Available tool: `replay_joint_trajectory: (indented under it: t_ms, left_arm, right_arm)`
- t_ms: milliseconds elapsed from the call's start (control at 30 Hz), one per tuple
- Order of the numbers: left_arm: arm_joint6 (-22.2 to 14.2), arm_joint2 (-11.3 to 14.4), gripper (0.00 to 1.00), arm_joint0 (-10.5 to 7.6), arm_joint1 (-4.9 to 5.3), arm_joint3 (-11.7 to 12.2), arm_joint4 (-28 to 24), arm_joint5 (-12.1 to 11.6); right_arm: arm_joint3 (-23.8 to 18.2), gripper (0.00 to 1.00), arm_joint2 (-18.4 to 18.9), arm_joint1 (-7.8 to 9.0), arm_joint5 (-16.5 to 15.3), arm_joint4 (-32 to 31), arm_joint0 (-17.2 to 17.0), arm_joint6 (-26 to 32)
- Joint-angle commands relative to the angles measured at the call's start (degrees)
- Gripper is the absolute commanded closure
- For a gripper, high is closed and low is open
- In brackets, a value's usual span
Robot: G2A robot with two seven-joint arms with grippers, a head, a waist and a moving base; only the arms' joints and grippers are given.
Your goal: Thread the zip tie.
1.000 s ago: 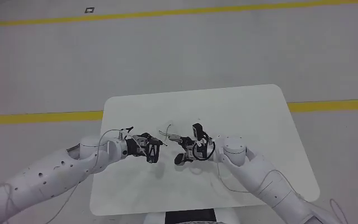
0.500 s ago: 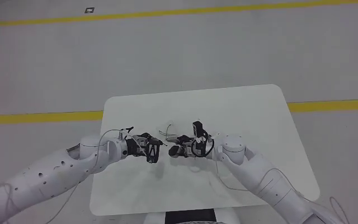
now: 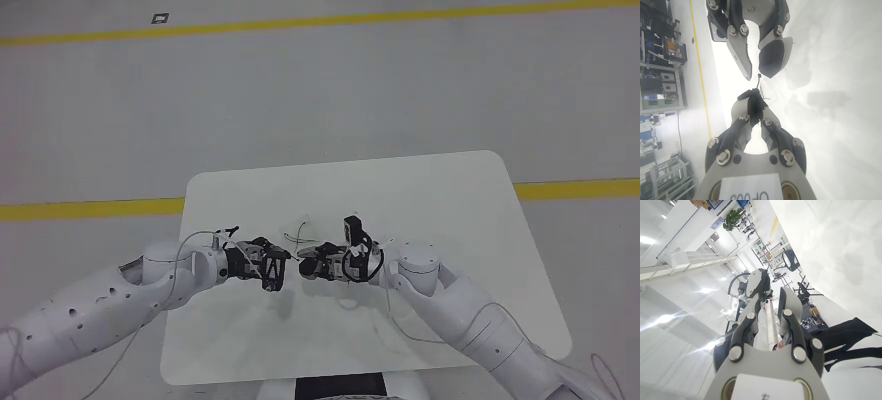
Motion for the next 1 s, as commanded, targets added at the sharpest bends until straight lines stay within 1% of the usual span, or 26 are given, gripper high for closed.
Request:
replay_joint_trajectory:
  t_ms: [0,33,100,300,400,500,567,733,967]
  left_arm:
    - [0.0,0.0,1.00,0.00,0.00,0.0,0.0,0.0]
    - [0.0,0.0,1.00,0.00,0.00,0.0,0.0,0.0]
    - [0.0,0.0,1.00,0.00,0.00,0.0,0.0,0.0]
    - [0.0,0.0,1.00,0.00,0.00,0.0,0.0,0.0]
    - [0.0,0.0,1.00,0.00,0.00,0.0,0.0,0.0]
    - [0.0,0.0,1.00,0.00,0.00,0.0,0.0,0.0]
    - [0.0,0.0,1.00,0.00,0.00,0.0,0.0,0.0]
    - [0.0,0.0,1.00,0.00,0.00,0.0,0.0,0.0]
    - [0.0,0.0,1.00,0.00,0.00,0.0,0.0,0.0]
  right_arm:
    - [-0.1,0.82,0.0,-0.02,0.0,0.0,0.0,0.1]
    - [-0.1,0.86,0.0,-0.04,0.0,-0.1,0.0,0.2]
    - [-0.1,0.89,-0.1,-0.10,0.0,-0.1,0.0,0.3]
    - [-0.2,0.89,-0.1,-0.23,0.0,-0.3,0.1,0.6]
    - [-0.1,0.93,-0.1,-0.27,0.0,-0.4,0.2,0.7]
    - [0.0,0.95,-0.2,-0.29,0.0,-0.6,0.2,0.7]
    - [0.0,0.92,-0.2,-0.31,0.0,-0.6,0.3,0.7]
    - [0.1,0.89,-0.2,-0.33,0.0,-0.6,0.4,0.9]
    - [0.1,0.91,-0.2,-0.34,0.0,-0.5,0.5,1.1]
